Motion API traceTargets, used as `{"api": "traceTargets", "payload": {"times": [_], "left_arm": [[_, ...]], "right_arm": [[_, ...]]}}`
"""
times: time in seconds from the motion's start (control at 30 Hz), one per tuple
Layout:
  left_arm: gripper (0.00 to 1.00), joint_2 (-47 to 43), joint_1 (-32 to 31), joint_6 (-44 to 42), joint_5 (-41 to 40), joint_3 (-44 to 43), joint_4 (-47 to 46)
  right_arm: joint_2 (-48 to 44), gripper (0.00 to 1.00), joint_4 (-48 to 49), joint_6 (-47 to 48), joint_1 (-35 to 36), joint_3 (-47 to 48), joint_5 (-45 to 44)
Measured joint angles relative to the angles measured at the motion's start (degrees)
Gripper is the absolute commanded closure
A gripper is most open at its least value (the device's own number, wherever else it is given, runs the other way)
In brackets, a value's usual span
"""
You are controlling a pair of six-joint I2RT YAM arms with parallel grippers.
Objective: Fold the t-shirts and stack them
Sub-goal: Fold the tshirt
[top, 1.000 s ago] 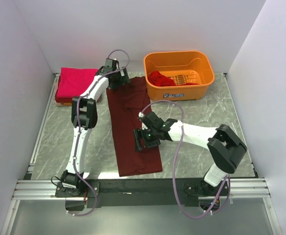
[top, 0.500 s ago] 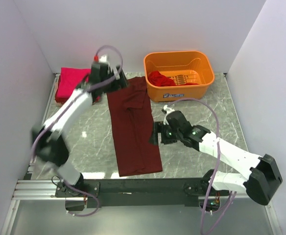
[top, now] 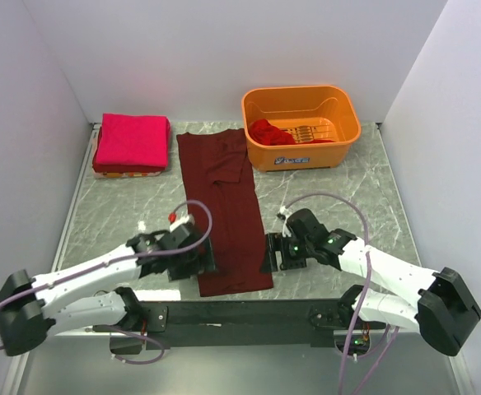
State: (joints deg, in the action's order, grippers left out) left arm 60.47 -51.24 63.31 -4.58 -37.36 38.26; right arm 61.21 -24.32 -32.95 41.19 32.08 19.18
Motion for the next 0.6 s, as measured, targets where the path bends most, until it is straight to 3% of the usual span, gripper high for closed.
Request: {"api": "traceTargets", "payload": {"times": [0.1,0.2,0.33,0.6], "left_arm": [[0.01,-4.7,-5.05,5.57,1.11,3.34,1.86],[0.08,-4.81,-7.17,8.66,2.62,6.6,0.7],[0.17,-1.05,-7.63,10.45,3.39,8.5,0.13],[0.4,3.76,-7.63,11.3,3.3,8.2,-3.04]], "right_arm": [[0.28,0.17,0.0,-0.81,0.0,-2.49,1.9],[1.03,0.19,-0.61,-1.18,0.02,-2.91,2.99],[1.44,0.27,0.48,-2.19,0.02,-3.32,3.96],[5.4,0.32,3.56,-4.44,1.75,-4.98,4.72]]}}
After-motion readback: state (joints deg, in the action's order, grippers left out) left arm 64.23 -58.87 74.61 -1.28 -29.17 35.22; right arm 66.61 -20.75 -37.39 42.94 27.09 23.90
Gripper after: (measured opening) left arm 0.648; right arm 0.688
